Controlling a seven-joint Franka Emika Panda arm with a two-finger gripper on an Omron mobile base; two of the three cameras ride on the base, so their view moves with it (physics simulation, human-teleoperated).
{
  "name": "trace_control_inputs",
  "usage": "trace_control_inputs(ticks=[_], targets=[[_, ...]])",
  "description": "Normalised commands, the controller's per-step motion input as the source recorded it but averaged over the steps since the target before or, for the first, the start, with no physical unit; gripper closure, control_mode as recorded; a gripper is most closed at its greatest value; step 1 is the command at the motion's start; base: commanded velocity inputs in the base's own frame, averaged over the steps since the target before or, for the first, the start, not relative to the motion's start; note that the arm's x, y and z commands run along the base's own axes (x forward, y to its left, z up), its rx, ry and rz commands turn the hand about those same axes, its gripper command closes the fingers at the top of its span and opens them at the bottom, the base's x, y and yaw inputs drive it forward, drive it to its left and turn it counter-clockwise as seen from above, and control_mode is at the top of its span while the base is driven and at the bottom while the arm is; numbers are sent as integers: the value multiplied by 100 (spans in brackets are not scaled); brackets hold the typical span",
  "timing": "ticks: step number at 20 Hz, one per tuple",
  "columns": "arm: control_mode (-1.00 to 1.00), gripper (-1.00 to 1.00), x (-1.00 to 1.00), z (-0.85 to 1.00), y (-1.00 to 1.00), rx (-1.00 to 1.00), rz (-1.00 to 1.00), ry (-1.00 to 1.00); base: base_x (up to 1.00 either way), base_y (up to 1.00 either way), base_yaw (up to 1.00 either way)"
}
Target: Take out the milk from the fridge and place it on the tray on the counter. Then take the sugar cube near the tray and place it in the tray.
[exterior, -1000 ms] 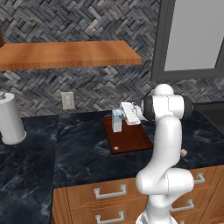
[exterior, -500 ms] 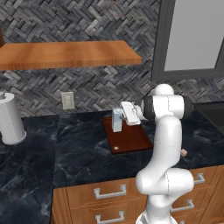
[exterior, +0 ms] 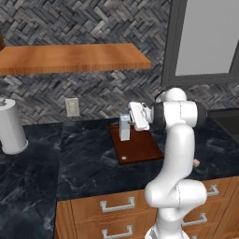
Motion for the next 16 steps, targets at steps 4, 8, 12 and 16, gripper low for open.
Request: trace_control_inputs(ticks=[4, 8, 12, 16], targets=[[-100, -100, -1, 23, -9, 0, 0, -14, 0, 0, 0], [-100, -100, -5, 44, -25, 0, -2, -4, 0, 0, 0], [-100, -100, -21, 13, -66, 0, -14, -8, 0, 0, 0], [-100, -100, -87, 1, -58, -2, -23, -16, 0, 0, 0]])
